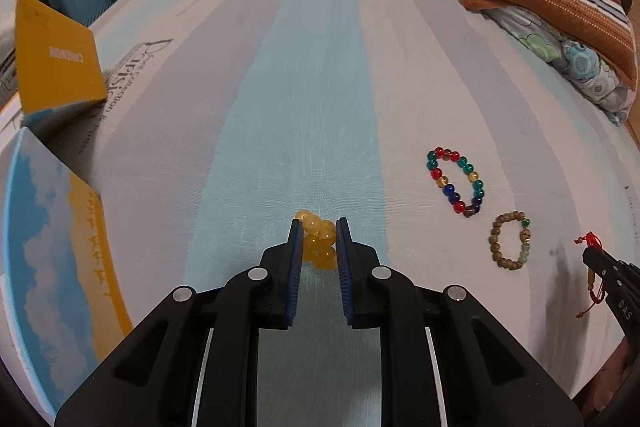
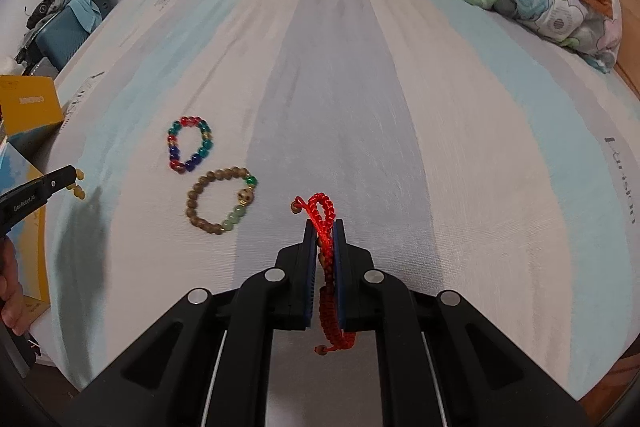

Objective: Organize jewelry
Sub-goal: 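Carry the amber and red cord bracelets over the white box with both tools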

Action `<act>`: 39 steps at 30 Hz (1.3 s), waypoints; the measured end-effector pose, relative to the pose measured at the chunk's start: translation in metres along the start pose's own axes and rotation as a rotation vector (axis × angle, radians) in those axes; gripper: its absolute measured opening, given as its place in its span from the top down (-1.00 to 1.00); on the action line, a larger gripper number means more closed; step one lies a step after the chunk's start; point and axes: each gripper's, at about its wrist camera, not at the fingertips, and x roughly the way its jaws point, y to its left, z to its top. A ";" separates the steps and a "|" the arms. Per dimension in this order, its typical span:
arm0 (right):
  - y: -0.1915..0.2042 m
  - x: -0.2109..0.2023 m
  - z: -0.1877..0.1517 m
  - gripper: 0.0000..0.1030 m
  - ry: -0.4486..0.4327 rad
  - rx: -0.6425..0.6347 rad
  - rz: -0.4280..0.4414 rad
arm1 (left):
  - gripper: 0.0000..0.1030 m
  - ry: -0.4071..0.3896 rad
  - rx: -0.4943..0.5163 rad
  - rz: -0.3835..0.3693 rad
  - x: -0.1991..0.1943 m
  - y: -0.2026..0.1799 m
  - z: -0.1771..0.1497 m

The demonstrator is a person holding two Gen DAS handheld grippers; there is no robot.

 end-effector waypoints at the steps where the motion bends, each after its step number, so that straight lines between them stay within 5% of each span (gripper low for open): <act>1: 0.002 -0.004 0.001 0.86 -0.004 -0.001 0.001 | 0.69 -0.008 0.003 -0.001 -0.006 0.000 0.000; 18: 0.056 -0.050 0.012 0.87 -0.078 -0.056 0.044 | 0.69 -0.081 -0.005 0.022 -0.072 0.031 -0.003; 39: 0.211 -0.104 0.016 0.87 -0.160 -0.247 0.185 | 0.69 -0.130 -0.137 0.099 -0.144 0.147 -0.031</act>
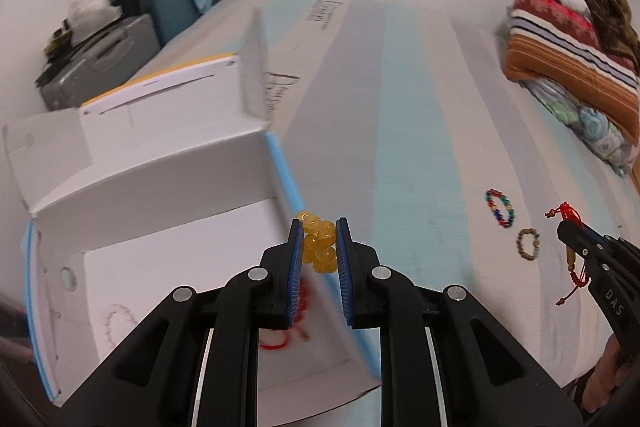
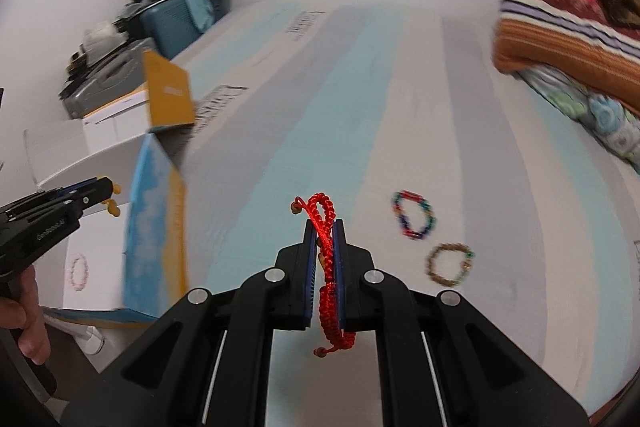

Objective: Organize jewelry
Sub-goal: 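Carry the amber and red cord bracelets over the white box with both tools, then open both tools to drop the amber and red cord bracelets into the box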

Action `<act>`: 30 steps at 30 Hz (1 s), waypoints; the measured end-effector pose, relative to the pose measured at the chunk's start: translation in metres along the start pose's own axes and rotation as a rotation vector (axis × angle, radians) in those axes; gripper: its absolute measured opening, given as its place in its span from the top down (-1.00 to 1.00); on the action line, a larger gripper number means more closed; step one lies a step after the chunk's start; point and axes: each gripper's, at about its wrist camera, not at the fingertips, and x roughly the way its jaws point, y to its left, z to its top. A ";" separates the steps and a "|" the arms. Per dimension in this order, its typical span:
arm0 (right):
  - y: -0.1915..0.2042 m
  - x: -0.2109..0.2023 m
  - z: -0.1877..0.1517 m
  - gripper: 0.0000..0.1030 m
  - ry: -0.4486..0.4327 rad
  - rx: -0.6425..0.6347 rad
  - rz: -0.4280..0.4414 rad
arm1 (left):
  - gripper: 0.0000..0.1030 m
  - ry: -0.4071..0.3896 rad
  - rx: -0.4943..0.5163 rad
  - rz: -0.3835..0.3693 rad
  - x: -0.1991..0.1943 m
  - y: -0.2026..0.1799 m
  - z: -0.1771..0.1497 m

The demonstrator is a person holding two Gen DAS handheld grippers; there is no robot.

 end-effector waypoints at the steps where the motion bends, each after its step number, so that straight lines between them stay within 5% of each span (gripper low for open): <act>1: 0.012 -0.001 0.002 0.87 -0.004 -0.014 0.012 | 0.69 0.000 -0.009 0.012 -0.002 0.009 -0.002; 19: 0.175 0.000 0.009 0.87 -0.002 -0.199 0.218 | 0.69 0.033 -0.169 0.152 -0.025 0.150 -0.039; 25: 0.219 0.028 0.002 0.87 0.083 -0.241 0.267 | 0.69 0.086 -0.210 0.157 -0.017 0.181 -0.055; 30: 0.239 0.059 -0.008 0.87 0.179 -0.261 0.227 | 0.69 0.147 -0.231 0.171 0.002 0.198 -0.068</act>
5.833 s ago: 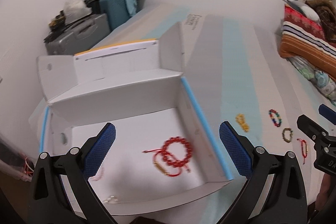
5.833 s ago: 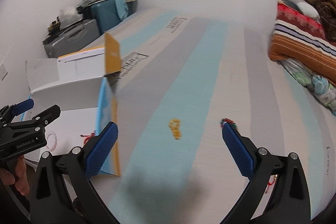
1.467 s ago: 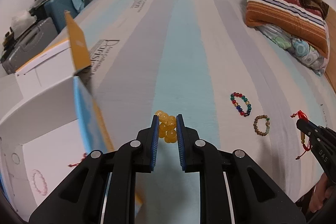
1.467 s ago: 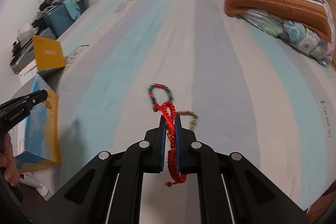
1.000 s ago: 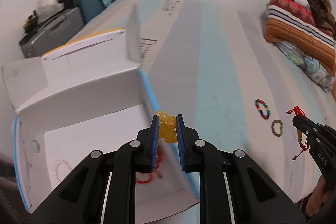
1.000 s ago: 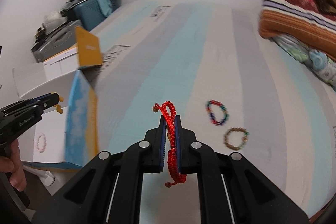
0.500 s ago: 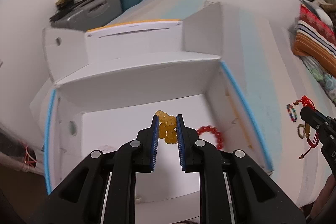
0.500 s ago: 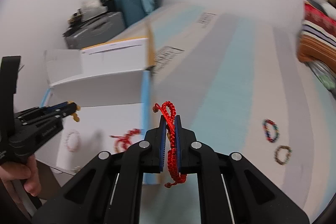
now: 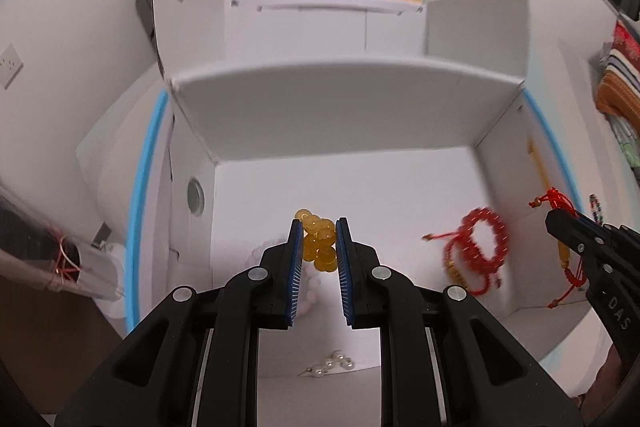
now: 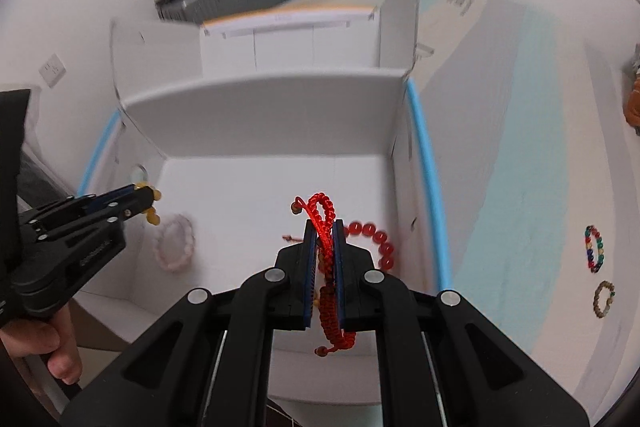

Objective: Organize jewelry
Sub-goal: 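Open both tools to drop the amber and red cord bracelets into the box, then move both tools back over the multicolour and wooden bead bracelets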

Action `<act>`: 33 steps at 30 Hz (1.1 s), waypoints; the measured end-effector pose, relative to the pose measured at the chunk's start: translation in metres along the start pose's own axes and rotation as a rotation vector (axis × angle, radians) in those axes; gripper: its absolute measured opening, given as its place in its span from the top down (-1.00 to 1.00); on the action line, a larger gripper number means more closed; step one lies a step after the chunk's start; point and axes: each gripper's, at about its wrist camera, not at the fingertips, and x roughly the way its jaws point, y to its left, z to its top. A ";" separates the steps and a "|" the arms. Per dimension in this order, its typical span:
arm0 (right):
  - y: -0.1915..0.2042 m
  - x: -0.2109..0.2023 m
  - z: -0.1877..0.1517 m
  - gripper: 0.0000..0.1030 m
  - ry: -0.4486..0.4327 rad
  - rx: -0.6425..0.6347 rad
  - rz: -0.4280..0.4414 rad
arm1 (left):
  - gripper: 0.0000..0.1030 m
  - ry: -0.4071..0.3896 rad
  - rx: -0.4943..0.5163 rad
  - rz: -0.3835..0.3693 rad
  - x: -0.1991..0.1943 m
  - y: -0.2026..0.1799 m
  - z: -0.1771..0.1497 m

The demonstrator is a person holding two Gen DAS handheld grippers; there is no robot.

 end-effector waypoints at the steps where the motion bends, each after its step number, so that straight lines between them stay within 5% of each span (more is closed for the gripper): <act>1: 0.002 0.008 0.000 0.87 0.024 -0.002 -0.008 | 0.69 0.015 0.000 -0.003 0.005 0.001 -0.002; 21: 0.009 0.057 -0.007 0.76 0.167 -0.009 -0.054 | 0.64 0.073 0.029 0.054 0.029 0.005 -0.012; 25: 0.015 0.043 -0.007 0.29 0.115 -0.024 -0.057 | 0.51 0.056 0.027 0.048 0.021 0.006 -0.010; 27: 0.016 0.033 -0.006 0.16 0.084 -0.028 -0.058 | 0.18 0.033 0.017 0.048 0.014 0.006 -0.010; 29: 0.016 0.023 -0.003 -0.15 0.059 -0.029 -0.054 | 0.03 0.011 0.011 0.053 0.006 0.007 -0.008; 33: 0.014 -0.002 -0.002 -0.40 0.000 -0.028 -0.053 | -0.35 -0.036 -0.006 0.052 -0.010 0.009 -0.003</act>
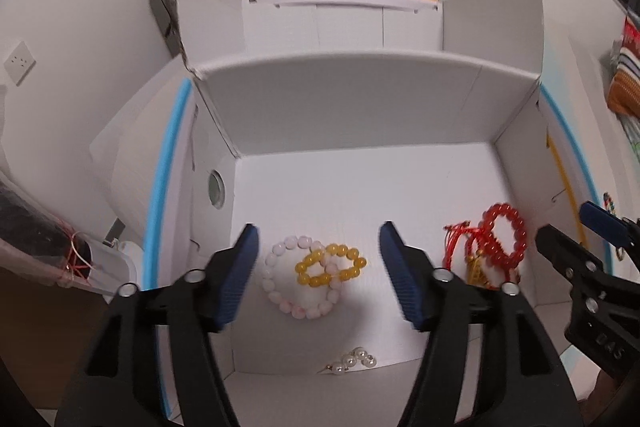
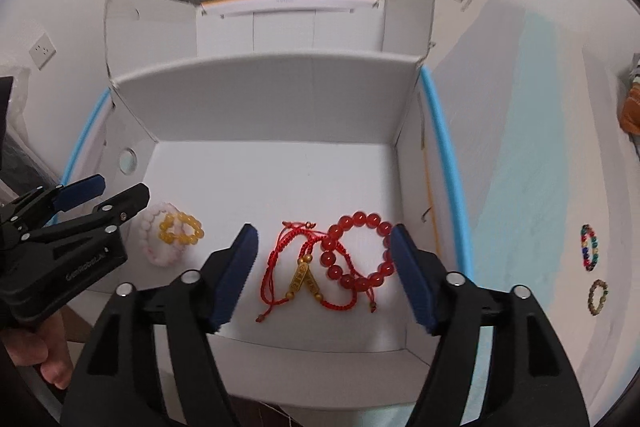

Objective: Organize jewelry
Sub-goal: 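Move both tools back over the multicolour and wooden bead bracelets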

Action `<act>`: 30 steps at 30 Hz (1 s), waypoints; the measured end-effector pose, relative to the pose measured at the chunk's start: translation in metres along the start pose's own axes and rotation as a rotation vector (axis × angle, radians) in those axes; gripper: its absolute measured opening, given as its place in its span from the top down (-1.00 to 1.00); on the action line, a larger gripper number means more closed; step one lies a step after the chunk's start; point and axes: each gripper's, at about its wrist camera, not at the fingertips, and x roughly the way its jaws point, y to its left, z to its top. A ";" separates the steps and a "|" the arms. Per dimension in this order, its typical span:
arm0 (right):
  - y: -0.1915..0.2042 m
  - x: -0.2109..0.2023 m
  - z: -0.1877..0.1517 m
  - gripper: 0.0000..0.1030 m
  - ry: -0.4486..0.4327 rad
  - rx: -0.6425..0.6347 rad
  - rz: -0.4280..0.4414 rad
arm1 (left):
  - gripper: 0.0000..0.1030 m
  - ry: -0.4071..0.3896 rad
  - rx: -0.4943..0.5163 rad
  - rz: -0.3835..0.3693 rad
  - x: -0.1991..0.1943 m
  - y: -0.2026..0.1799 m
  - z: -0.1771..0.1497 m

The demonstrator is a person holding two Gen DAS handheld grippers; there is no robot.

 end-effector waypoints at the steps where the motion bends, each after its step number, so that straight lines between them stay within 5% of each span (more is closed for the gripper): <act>1: -0.002 -0.005 0.000 -0.50 -0.011 0.003 -0.001 | -0.41 -0.009 -0.002 -0.001 -0.002 0.000 0.001; 11: -0.044 -0.045 -0.012 -0.85 -0.098 0.026 -0.069 | -0.87 -0.112 0.022 -0.021 -0.033 -0.026 0.006; 30: -0.191 -0.080 -0.066 -0.85 -0.123 0.232 -0.175 | -0.89 -0.160 0.175 -0.172 -0.051 -0.164 0.007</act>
